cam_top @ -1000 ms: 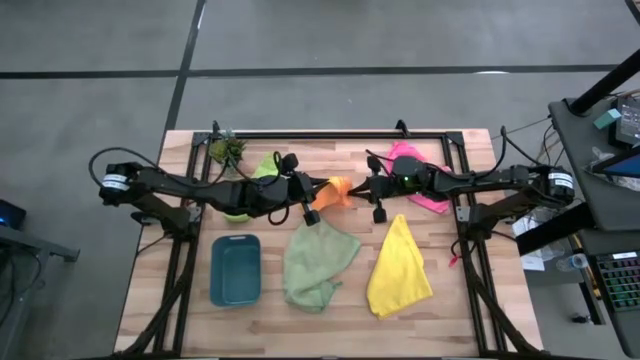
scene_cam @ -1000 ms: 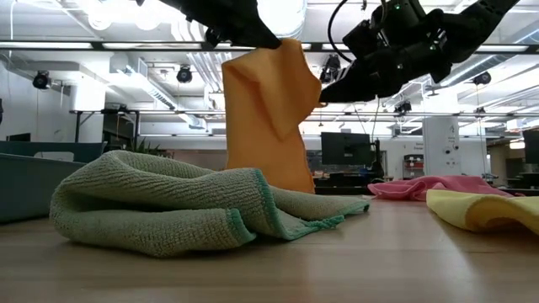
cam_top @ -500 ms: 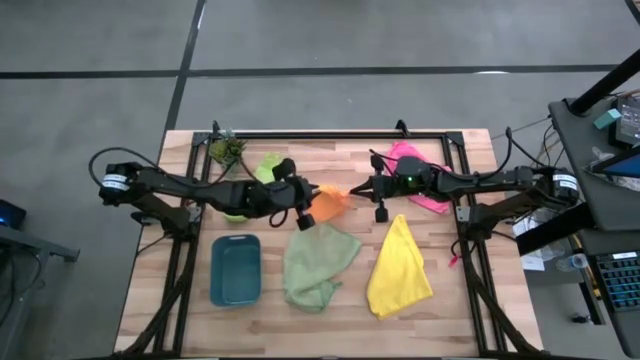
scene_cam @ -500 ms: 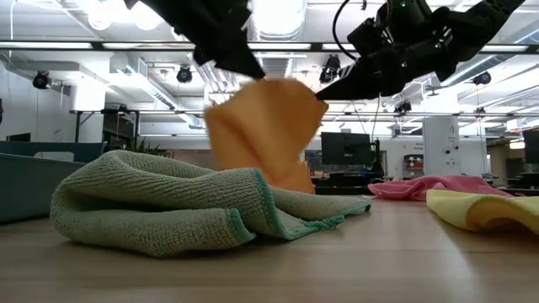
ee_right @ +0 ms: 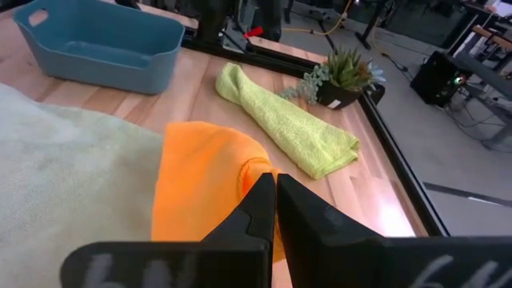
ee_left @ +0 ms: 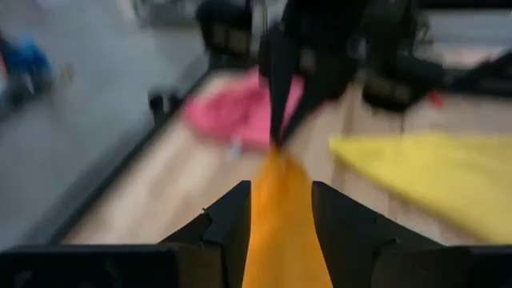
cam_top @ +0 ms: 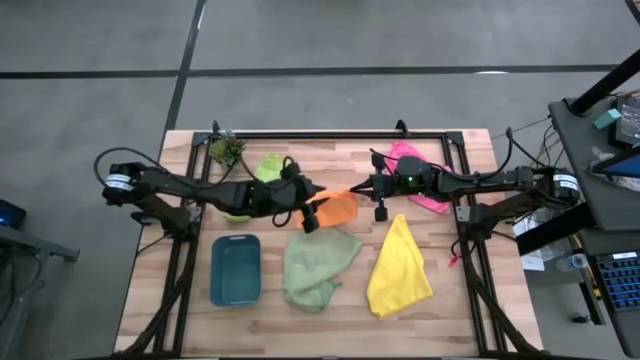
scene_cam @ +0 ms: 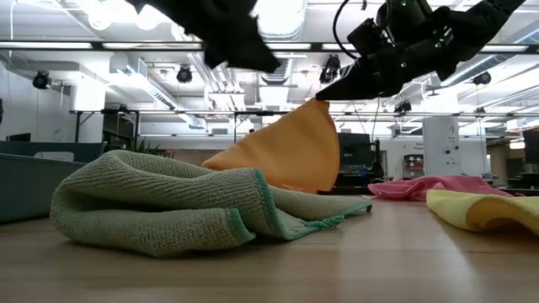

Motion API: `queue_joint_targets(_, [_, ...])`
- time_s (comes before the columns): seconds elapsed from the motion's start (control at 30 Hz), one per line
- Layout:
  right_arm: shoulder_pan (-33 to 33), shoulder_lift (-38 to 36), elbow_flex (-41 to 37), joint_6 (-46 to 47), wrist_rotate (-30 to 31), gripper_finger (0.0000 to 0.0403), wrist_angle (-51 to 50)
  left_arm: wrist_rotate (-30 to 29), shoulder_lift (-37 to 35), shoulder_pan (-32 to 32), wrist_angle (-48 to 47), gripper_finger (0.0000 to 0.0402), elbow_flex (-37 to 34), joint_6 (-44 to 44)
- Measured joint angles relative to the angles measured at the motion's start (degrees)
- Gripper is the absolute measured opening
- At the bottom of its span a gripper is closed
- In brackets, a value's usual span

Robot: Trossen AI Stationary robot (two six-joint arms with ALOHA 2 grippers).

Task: Fold microfiber towels
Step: Fold the orange microfiber cloth

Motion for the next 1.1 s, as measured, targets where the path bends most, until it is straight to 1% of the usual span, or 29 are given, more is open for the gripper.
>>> queue_joint_targets(0.07, [0.3, -0.1, 0.0, -0.1, 0.0, 0.0008, 0.0, 0.0, 2.1, 0.3, 6.2, 0.0118, 0.0, 4.5])
queue_joint_targets(0.17, [0.8, -0.1, 0.0, -0.6, -0.1, 0.0008, 0.0, 0.0, 5.4, 1.3, 11.6, 0.0118, 0.0, 6.7])
queue_joint_targets(0.27, [0.9, -0.1, 0.0, -0.7, -0.1, 0.0008, 0.0, 0.1, 8.3, 3.3, 12.0, 0.0118, 0.1, 6.0])
queue_joint_targets(0.33, [0.9, -0.1, 0.0, -0.7, -0.2, 0.0008, 0.0, 1.2, 9.6, 4.7, 12.0, 0.0118, 0.1, 4.8])
queue_joint_targets(0.4, [0.9, -0.1, 0.0, -0.7, -0.2, 0.0008, 0.0, 4.5, 10.3, 6.1, 12.2, 0.0120, 0.1, 3.2])
queue_joint_targets(0.47, [0.9, -0.1, 0.0, -0.7, -0.2, 0.0008, -0.1, 9.3, 10.7, 7.5, 12.4, 0.0127, 0.1, -0.2])
queue_joint_targets(0.53, [0.9, -0.1, 0.0, -0.9, -0.2, 0.0008, -0.1, 13.7, 10.9, 8.8, 12.5, 0.0143, 0.2, -2.3])
queue_joint_targets(0.57, [0.9, -0.1, 0.0, -0.9, -0.2, 0.0008, -0.2, 14.8, 11.0, 9.2, 12.5, 0.0153, 0.2, -2.5])
queue_joint_targets(0.7, [0.9, -0.1, 0.0, -0.9, -0.2, 0.0008, -0.2, 15.2, 12.4, 9.7, 14.5, 0.0192, 0.2, -2.4])
queue_joint_targets(0.77, [0.9, -0.1, 0.0, -0.9, -0.2, 0.0008, -0.2, 15.7, 13.2, 9.7, 15.9, 0.0203, 0.3, -2.0])
queue_joint_targets(0.9, [1.0, -0.1, -0.1, -1.0, -0.9, 0.0008, -0.9, 20.5, 14.4, 9.8, 16.0, 0.0207, 0.6, -1.0])
queue_joint_targets(1.1, [1.0, -0.1, -0.1, -1.0, -0.9, 0.0008, -1.1, 21.2, 14.9, 9.8, 16.1, 0.0207, 0.8, -1.0])
